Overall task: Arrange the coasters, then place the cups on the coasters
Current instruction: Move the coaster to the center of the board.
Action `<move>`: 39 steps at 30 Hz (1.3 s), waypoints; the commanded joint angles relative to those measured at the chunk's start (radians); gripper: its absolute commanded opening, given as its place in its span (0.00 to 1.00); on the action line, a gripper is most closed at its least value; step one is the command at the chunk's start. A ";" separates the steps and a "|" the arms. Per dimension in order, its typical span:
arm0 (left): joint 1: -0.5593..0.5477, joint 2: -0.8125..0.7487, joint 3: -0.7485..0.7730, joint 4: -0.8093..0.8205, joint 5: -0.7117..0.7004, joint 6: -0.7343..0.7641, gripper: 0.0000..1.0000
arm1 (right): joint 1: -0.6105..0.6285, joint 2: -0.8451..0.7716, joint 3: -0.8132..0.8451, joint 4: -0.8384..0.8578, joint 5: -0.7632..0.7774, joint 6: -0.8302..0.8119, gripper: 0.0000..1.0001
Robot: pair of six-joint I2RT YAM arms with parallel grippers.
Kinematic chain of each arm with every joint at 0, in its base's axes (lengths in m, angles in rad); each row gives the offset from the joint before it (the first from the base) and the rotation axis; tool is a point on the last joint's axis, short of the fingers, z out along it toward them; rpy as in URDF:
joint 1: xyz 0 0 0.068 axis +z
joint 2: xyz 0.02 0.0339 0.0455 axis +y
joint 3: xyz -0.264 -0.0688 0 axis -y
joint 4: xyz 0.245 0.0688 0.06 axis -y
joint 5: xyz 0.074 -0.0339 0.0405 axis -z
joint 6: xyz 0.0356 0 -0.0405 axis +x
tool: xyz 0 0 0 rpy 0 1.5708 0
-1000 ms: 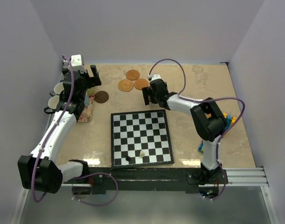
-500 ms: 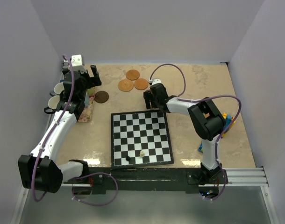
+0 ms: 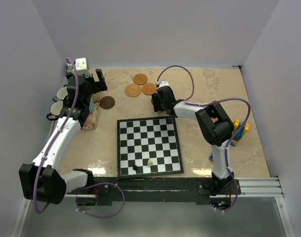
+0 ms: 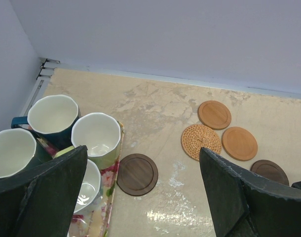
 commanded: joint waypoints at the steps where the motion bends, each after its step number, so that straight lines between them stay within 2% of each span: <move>1: 0.006 -0.006 -0.004 0.047 0.011 -0.022 1.00 | -0.004 0.049 0.019 -0.032 0.003 0.034 0.64; 33: 0.006 0.000 -0.006 0.049 0.009 -0.019 1.00 | -0.015 0.086 0.048 -0.027 0.009 0.006 0.64; 36: 0.006 0.000 -0.006 0.049 0.011 -0.019 1.00 | -0.015 0.072 0.041 -0.024 0.009 0.003 0.66; 39: 0.006 0.005 -0.006 0.049 0.012 -0.020 1.00 | -0.015 0.055 0.036 -0.026 0.002 0.003 0.73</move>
